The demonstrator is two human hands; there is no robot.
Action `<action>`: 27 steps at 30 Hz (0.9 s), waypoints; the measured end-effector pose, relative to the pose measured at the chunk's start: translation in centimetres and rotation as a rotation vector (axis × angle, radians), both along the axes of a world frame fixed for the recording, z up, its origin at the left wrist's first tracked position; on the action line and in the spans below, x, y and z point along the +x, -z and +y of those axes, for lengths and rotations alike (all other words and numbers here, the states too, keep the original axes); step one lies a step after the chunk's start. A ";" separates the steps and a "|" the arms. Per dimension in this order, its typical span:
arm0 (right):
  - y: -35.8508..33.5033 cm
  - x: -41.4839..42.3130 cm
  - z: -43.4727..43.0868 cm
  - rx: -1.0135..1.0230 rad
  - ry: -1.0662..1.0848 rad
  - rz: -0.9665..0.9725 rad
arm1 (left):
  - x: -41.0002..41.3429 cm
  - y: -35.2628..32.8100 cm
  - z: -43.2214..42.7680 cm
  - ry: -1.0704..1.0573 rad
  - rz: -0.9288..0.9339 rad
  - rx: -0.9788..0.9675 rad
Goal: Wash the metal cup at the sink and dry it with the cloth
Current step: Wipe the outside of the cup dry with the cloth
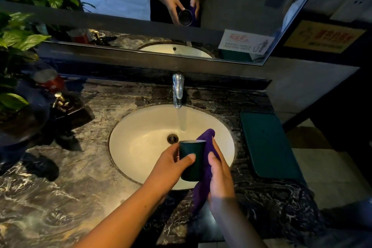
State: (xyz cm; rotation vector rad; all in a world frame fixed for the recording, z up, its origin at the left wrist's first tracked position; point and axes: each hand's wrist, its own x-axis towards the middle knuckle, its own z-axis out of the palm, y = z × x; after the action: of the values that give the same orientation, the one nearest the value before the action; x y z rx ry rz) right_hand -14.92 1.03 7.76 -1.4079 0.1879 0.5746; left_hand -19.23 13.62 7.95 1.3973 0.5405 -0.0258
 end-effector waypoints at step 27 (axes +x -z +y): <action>-0.9 1.0 -0.1 0.514 0.273 0.412 | -0.1 0.5 -1.5 -0.206 -0.208 -0.679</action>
State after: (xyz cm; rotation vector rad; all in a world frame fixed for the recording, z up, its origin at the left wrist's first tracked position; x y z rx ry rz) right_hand -13.96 0.94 8.62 -0.7407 0.5147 0.6258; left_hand -19.33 12.17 7.42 0.6688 0.4418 0.0941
